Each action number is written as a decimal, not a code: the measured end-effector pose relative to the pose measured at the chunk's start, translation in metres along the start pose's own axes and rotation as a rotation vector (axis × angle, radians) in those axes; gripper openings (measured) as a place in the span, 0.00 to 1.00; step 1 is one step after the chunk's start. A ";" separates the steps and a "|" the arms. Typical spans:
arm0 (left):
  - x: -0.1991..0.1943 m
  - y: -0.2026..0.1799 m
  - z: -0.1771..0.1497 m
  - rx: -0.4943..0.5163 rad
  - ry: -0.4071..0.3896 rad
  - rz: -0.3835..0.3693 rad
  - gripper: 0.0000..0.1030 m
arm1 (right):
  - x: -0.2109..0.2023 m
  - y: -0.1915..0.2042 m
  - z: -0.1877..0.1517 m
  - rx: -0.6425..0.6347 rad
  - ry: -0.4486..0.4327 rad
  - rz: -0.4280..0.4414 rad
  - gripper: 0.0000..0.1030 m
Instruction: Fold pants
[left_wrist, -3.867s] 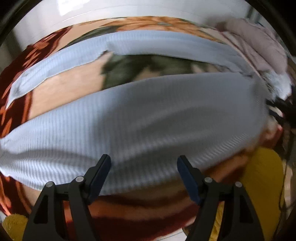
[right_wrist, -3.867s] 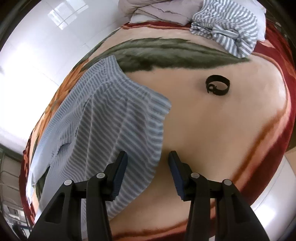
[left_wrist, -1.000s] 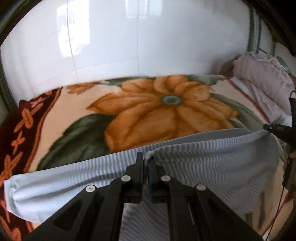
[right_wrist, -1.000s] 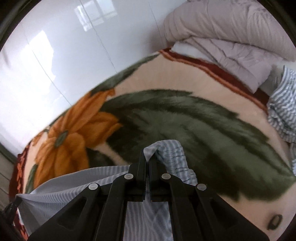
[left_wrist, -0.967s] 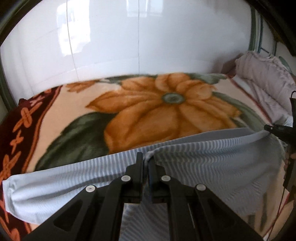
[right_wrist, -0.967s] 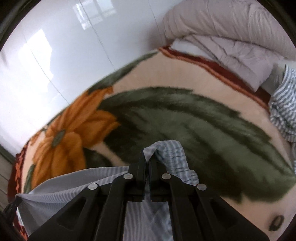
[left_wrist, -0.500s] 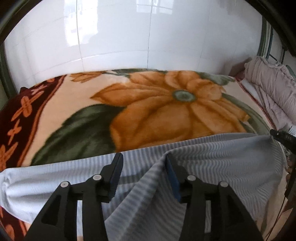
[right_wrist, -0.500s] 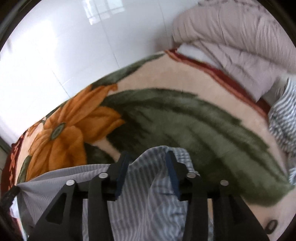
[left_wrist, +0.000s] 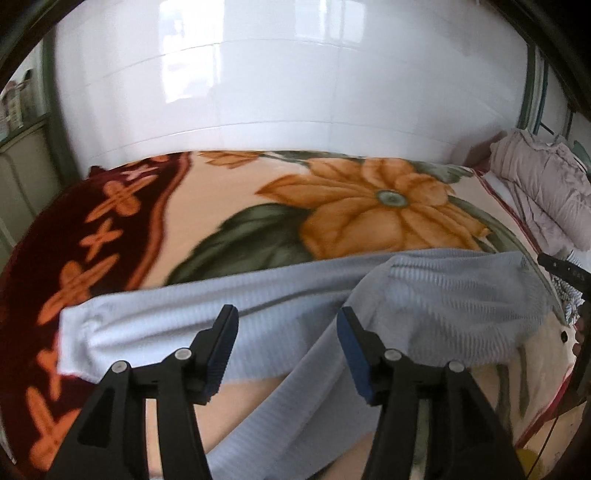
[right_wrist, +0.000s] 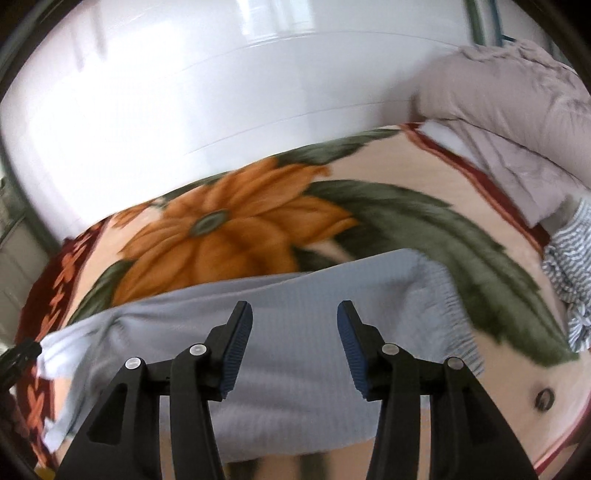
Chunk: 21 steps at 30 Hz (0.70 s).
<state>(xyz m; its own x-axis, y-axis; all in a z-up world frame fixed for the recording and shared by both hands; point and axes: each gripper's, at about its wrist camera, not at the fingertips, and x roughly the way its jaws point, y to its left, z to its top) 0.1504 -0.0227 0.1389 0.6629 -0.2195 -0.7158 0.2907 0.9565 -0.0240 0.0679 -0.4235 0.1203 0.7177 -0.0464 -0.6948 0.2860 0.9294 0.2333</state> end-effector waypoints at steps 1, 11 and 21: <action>-0.008 0.009 -0.006 -0.004 0.002 0.013 0.57 | -0.003 0.011 -0.004 -0.013 0.003 0.016 0.48; -0.066 0.088 -0.069 -0.033 0.050 0.072 0.59 | -0.005 0.131 -0.055 -0.121 0.085 0.157 0.48; -0.088 0.127 -0.112 -0.037 0.125 0.010 0.59 | 0.017 0.215 -0.102 -0.138 0.199 0.233 0.48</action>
<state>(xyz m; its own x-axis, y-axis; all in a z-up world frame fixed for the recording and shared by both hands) 0.0518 0.1395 0.1202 0.5735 -0.1864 -0.7977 0.2573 0.9655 -0.0407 0.0769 -0.1875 0.0891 0.6118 0.2326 -0.7561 0.0302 0.9482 0.3162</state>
